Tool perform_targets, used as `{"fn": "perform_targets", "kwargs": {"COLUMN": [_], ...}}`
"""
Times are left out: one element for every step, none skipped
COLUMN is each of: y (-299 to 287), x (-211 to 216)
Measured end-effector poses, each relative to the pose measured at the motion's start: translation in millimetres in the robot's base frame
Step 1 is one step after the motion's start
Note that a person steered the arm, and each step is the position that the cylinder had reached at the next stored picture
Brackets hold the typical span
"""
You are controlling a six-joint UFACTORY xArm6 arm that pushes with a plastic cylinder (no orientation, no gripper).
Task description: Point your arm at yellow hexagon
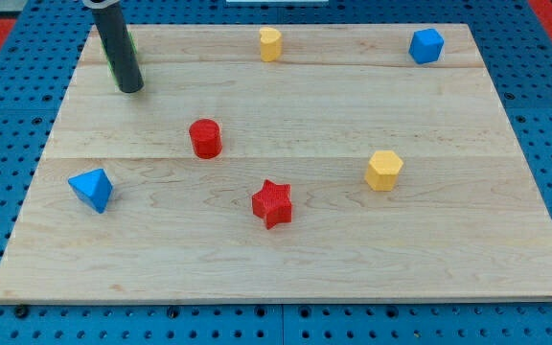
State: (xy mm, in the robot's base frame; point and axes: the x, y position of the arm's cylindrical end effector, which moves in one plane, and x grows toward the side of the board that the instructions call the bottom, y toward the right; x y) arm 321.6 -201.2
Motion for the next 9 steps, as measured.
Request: {"fn": "perform_targets", "kwargs": {"y": [-8, -1, 75, 151, 230, 308, 365, 369, 362], "x": [-3, -1, 3, 10, 37, 67, 100, 157, 203]}}
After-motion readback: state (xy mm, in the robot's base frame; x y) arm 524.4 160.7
